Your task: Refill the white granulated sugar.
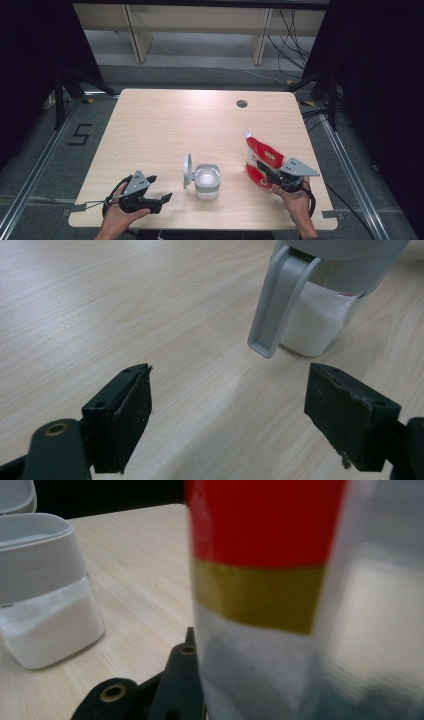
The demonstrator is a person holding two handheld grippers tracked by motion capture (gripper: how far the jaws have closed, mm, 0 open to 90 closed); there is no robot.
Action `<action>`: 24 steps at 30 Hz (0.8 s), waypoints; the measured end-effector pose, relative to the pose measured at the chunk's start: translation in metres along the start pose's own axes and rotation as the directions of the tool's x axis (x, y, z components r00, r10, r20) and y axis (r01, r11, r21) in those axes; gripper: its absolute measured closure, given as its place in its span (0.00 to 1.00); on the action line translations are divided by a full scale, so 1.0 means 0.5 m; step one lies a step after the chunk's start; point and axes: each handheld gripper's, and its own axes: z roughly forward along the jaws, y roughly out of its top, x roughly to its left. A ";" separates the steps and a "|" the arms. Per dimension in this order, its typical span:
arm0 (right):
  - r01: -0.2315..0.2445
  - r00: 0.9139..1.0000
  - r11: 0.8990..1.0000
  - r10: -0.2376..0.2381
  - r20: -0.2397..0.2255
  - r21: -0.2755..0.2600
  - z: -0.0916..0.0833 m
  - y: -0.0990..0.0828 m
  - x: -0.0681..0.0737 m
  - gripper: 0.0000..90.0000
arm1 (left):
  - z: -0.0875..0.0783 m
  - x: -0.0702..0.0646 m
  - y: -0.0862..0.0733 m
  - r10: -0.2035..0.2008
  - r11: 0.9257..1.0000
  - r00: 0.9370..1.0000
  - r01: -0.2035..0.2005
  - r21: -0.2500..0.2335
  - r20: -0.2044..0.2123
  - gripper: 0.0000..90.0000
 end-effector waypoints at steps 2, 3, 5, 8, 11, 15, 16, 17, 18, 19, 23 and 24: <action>-0.018 1.000 1.000 0.018 0.000 -0.002 -0.001 -0.001 0.002 0.87 | -0.001 0.000 0.000 0.003 1.000 1.000 -0.003 0.001 -0.002 0.21; -0.034 0.999 0.999 0.034 -0.004 0.006 -0.004 0.000 0.003 0.86 | 0.000 0.000 0.000 0.002 1.000 1.000 -0.002 -0.003 0.000 0.21; -0.013 1.000 1.000 0.013 0.008 -0.007 -0.006 0.001 0.001 0.81 | 0.000 0.000 0.000 -0.003 1.000 1.000 0.003 0.000 -0.001 0.21; -0.068 0.997 0.998 0.068 0.019 -0.006 -0.014 0.001 0.006 0.73 | 0.001 -0.001 0.000 -0.010 1.000 1.000 0.010 -0.008 -0.001 0.21; -0.093 0.994 0.995 0.094 0.054 -0.025 -0.030 0.005 0.012 0.63 | -0.001 0.001 0.000 -0.005 1.000 1.000 0.005 0.002 -0.005 0.21; -0.124 0.987 0.991 0.128 0.095 -0.039 -0.048 0.009 0.025 0.46 | 0.000 -0.002 0.000 -0.024 1.000 1.000 0.024 -0.004 -0.004 0.21; -0.131 0.985 0.990 0.135 0.104 -0.045 -0.053 0.010 0.028 0.44 | -0.001 -0.001 0.000 -0.020 1.000 1.000 0.020 -0.005 -0.004 0.21; -0.106 0.988 0.994 0.109 0.108 -0.037 -0.060 0.012 0.029 0.43 | 0.000 -0.002 0.000 -0.030 1.000 1.000 0.030 -0.007 -0.003 0.21; -0.108 0.987 0.994 0.111 0.118 -0.029 -0.068 0.012 0.034 0.40 | -0.001 0.002 0.000 -0.013 1.000 1.000 0.013 0.011 -0.012 0.21; -0.111 0.986 0.993 0.114 0.121 -0.030 -0.075 0.011 0.037 0.40 | 0.000 0.000 0.000 -0.024 1.000 1.000 0.024 0.001 -0.007 0.21; -0.153 0.977 0.988 0.155 0.149 -0.024 -0.097 0.010 0.056 0.37 | 0.001 -0.001 0.001 -0.038 0.999 0.999 0.038 -0.013 0.002 0.21; -0.112 0.979 0.993 0.114 0.170 -0.021 -0.101 0.011 0.054 0.37 | 0.000 -0.002 0.002 -0.038 0.999 0.999 0.038 -0.011 0.002 0.21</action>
